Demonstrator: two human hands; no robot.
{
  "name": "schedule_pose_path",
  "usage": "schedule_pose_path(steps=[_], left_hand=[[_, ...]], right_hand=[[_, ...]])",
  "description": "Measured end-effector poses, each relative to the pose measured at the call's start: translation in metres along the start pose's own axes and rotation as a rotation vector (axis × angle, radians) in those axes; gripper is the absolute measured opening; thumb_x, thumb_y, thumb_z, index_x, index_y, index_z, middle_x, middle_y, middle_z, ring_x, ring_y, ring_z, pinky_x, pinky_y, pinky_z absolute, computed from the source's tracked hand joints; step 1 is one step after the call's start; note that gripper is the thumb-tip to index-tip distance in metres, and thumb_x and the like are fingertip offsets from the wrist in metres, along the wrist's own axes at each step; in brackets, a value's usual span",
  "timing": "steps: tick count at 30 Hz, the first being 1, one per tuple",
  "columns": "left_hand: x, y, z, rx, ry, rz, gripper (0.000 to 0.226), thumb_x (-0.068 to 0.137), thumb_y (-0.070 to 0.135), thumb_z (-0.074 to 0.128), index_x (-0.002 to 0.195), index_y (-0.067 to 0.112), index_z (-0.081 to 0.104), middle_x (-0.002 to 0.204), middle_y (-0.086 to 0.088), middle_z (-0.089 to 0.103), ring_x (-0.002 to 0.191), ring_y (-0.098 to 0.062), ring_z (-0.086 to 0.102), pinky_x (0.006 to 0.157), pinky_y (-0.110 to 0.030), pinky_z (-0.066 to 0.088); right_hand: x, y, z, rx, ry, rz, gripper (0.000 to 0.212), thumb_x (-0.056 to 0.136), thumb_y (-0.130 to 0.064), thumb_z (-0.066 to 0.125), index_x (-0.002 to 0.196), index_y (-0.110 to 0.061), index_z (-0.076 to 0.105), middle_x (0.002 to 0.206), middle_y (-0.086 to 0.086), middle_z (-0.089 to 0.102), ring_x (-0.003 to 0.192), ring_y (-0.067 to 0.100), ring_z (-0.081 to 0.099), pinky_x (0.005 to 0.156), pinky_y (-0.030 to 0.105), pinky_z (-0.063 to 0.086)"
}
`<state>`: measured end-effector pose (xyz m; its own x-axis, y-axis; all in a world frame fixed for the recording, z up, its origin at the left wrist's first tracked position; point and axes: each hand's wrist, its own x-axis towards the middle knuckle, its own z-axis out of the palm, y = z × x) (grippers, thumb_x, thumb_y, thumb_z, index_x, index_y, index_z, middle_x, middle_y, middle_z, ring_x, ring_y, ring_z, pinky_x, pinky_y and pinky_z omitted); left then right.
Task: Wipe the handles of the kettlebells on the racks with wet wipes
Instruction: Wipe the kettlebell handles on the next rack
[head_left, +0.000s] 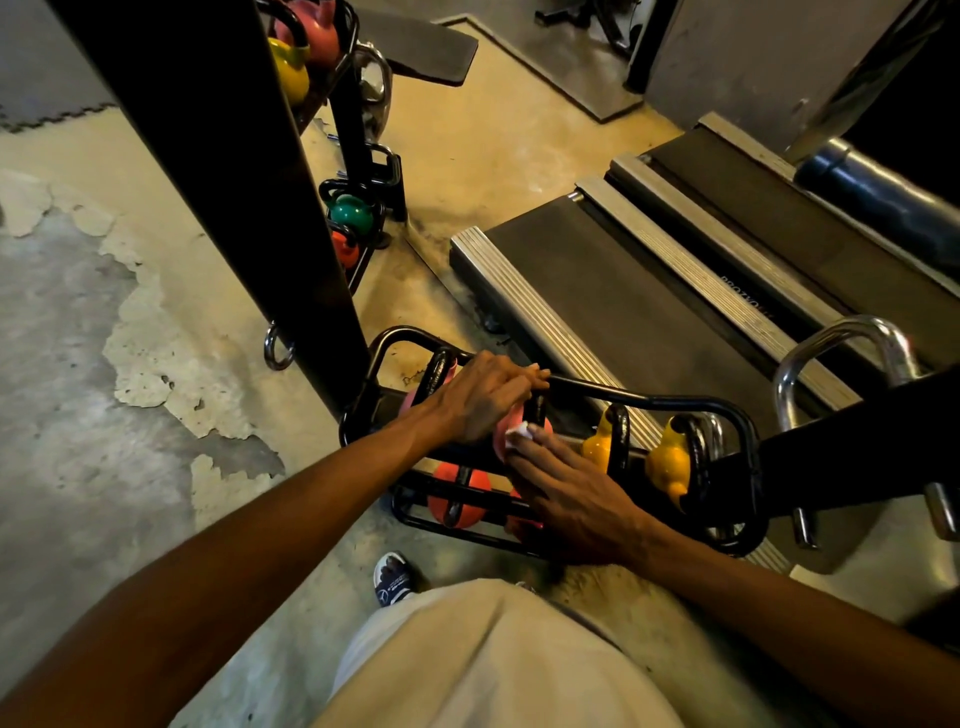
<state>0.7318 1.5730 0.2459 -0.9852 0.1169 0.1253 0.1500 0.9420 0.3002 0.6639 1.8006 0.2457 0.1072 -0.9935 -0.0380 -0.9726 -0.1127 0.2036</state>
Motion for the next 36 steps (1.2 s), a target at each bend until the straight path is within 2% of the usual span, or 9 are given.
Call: schedule_pose_path(steps=[4, 10, 16, 19, 22, 26, 30, 33, 36], left_hand=[[0.001, 0.016, -0.02, -0.139, -0.034, -0.124, 0.065, 0.101, 0.04, 0.023, 0.139, 0.004, 0.062, 0.131, -0.018, 0.069, 0.117, -0.034, 0.065, 0.096, -0.055, 0.05], [0.006, 0.02, -0.021, -0.27, 0.076, -0.217, 0.058, 0.092, 0.036, 0.033, 0.124, 0.012, 0.075, 0.121, -0.008, 0.076, 0.109, -0.023, 0.073, 0.097, -0.039, 0.06], [0.011, 0.019, -0.022, -0.594, 0.027, -0.271, 0.05, 0.093, 0.032, 0.045, 0.13, 0.009, 0.071, 0.145, -0.004, 0.061, 0.138, -0.002, 0.051, 0.108, -0.011, 0.04], [0.01, 0.018, -0.019, -0.625, 0.036, -0.286, 0.046, 0.094, 0.027, 0.048, 0.129, 0.009, 0.071, 0.144, -0.005, 0.062, 0.136, 0.003, 0.049, 0.104, -0.001, 0.035], [0.01, 0.019, -0.021, -0.642, 0.031, -0.3, 0.046, 0.094, 0.027, 0.048, 0.129, 0.008, 0.07, 0.144, -0.006, 0.062, 0.135, 0.004, 0.049, 0.103, 0.0, 0.035], [0.009, 0.022, -0.021, -0.67, 0.016, -0.312, 0.052, 0.092, 0.034, 0.046, 0.129, 0.008, 0.071, 0.145, -0.006, 0.061, 0.139, -0.005, 0.051, 0.112, -0.013, 0.04], [0.01, 0.022, -0.021, -0.666, 0.017, -0.314, 0.062, 0.089, 0.045, 0.042, 0.128, 0.009, 0.072, 0.144, -0.005, 0.062, 0.137, -0.001, 0.05, 0.108, -0.007, 0.038], [0.008, 0.022, -0.021, -0.675, 0.033, -0.31, 0.058, 0.092, 0.042, 0.043, 0.129, 0.007, 0.07, 0.145, -0.006, 0.061, 0.138, -0.003, 0.05, 0.107, -0.005, 0.037], [0.01, 0.024, -0.02, -0.665, 0.032, -0.313, 0.051, 0.093, 0.031, 0.046, 0.13, 0.004, 0.069, 0.145, -0.007, 0.06, 0.138, -0.002, 0.049, 0.106, -0.002, 0.034]], right_hand=[[-0.013, -0.001, -0.001, 0.037, 0.022, -0.03, 0.069, 0.114, -0.035, 0.006, 0.144, -0.001, 0.059, 0.154, 0.02, 0.051, 0.151, 0.038, 0.039, 0.125, 0.056, 0.029], [-0.001, -0.001, 0.006, 0.155, 0.06, 0.222, 0.062, 0.112, -0.048, 0.033, 0.161, -0.01, 0.03, 0.169, 0.015, 0.028, 0.159, 0.035, 0.018, 0.126, 0.055, 0.027], [-0.028, -0.02, 0.02, 0.106, 0.055, 0.111, 0.067, 0.107, -0.046, 0.038, 0.162, -0.007, 0.032, 0.173, 0.014, 0.017, 0.162, 0.032, 0.008, 0.131, 0.051, 0.016], [-0.032, -0.022, 0.025, 0.149, 0.042, 0.193, 0.073, 0.107, -0.05, 0.046, 0.164, -0.009, 0.025, 0.174, 0.013, 0.013, 0.162, 0.032, 0.009, 0.127, 0.054, 0.027], [-0.024, -0.026, 0.021, 0.367, 0.065, 0.347, 0.085, 0.106, -0.056, 0.047, 0.166, -0.008, 0.011, 0.175, 0.014, 0.001, 0.162, 0.032, 0.004, 0.126, 0.055, 0.027], [-0.002, -0.03, 0.0, 0.89, 0.104, 0.582, 0.087, 0.104, -0.064, 0.039, 0.166, -0.03, -0.012, 0.174, -0.009, -0.018, 0.161, 0.01, -0.007, 0.129, 0.038, 0.013], [0.026, -0.03, -0.009, 1.543, 0.25, 0.882, 0.087, 0.095, -0.078, 0.042, 0.166, -0.04, 0.01, 0.174, -0.014, 0.014, 0.159, 0.006, 0.014, 0.129, 0.04, 0.019], [0.032, -0.007, -0.016, 1.963, 0.377, 1.025, 0.071, 0.1, -0.072, 0.038, 0.149, -0.023, 0.055, 0.146, 0.006, 0.063, 0.14, 0.025, 0.055, 0.12, 0.053, 0.039], [0.026, 0.016, -0.024, 2.256, 0.311, 1.127, 0.084, 0.101, -0.073, 0.029, 0.139, -0.004, 0.061, 0.13, 0.019, 0.071, 0.127, 0.038, 0.064, 0.113, 0.053, 0.044]])
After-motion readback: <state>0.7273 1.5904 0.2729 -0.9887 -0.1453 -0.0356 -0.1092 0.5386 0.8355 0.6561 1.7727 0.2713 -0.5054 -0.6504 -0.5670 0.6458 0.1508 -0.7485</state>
